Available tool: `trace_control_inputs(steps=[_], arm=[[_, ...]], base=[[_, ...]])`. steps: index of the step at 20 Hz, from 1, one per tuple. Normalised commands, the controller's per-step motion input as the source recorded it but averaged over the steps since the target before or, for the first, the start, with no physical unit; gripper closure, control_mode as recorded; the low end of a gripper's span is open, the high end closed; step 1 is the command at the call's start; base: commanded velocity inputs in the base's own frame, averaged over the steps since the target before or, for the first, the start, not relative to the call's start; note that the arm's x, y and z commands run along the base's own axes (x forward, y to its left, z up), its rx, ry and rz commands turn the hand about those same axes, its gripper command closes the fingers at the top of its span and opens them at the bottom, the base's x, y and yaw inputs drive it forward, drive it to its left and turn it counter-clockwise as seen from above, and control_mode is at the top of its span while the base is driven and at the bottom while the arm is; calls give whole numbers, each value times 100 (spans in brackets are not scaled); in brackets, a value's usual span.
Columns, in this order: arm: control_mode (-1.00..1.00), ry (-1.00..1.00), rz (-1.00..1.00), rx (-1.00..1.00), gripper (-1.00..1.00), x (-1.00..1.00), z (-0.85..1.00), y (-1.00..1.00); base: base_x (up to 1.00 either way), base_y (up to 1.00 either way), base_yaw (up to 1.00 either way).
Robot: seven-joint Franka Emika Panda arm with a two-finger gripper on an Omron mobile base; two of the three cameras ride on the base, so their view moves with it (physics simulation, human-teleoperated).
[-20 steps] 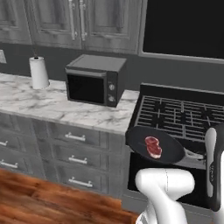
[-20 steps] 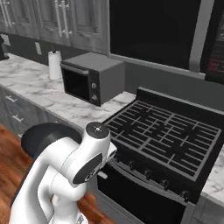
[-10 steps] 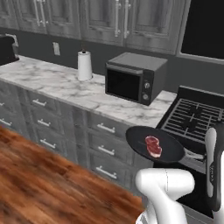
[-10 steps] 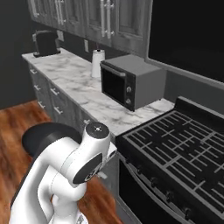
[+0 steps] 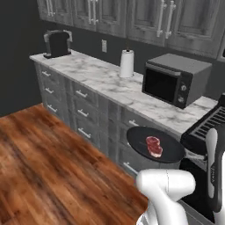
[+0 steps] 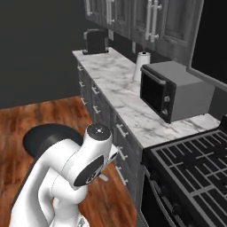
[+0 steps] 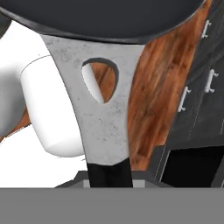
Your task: Pick up the pan with the steak in it and place it on the dining table. Then place the steak on the plate.
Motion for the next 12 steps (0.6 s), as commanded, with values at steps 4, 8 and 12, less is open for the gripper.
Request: trace_control_inputs(steps=[4, 8, 12], arm=[[100, 0, 0, 0, 100, 0, 0, 0], [100, 0, 0, 0, 100, 0, 0, 0], [100, 0, 0, 0, 100, 0, 0, 0]], base=[[-13, 0, 47], [-13, 0, 46], [-14, 0, 47]])
